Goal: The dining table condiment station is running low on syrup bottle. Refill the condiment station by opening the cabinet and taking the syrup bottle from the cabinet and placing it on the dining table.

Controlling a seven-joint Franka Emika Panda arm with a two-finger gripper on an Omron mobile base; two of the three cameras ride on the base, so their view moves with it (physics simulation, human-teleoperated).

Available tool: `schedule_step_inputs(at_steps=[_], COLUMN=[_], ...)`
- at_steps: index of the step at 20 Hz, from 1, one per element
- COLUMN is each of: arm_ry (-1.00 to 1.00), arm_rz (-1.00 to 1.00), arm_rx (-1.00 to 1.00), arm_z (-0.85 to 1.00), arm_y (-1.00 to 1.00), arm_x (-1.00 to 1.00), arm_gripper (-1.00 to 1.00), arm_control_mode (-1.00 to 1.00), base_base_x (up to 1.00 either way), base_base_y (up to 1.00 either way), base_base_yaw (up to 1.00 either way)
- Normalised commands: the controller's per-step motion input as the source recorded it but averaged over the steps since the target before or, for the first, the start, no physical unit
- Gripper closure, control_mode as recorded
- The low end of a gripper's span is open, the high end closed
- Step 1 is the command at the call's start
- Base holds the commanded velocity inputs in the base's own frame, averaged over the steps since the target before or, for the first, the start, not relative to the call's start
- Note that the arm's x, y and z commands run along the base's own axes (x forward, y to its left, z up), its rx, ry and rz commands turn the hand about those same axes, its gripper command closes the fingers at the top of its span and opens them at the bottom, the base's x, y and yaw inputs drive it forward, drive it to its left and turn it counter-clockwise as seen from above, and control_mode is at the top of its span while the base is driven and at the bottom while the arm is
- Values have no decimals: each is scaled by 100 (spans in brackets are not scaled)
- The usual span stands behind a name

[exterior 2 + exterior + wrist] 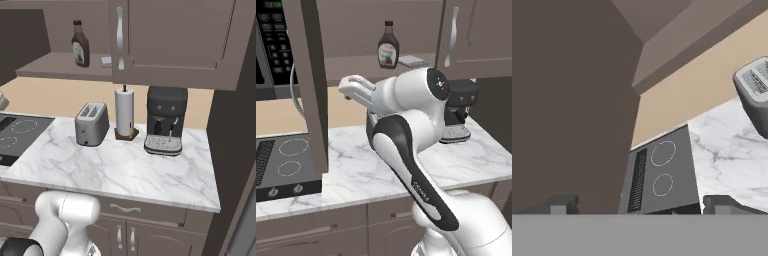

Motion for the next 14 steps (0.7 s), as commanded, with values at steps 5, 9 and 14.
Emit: schedule_step_inputs(at_steps=[5, 9, 14], arm_ry=[-19, -22, -13], arm_rz=[-19, -23, -13], arm_rx=[-23, -32, -24], arm_z=[25, 38, 50], arm_y=[-26, -19, -41], arm_x=[0, 0, 0], arm_gripper=[-100, -100, -100], arm_control_mode=[-100, -100, -100], base_base_x=[0, 0, 0], base_base_y=[0, 0, 0], base_base_yaw=[0, 0, 0])
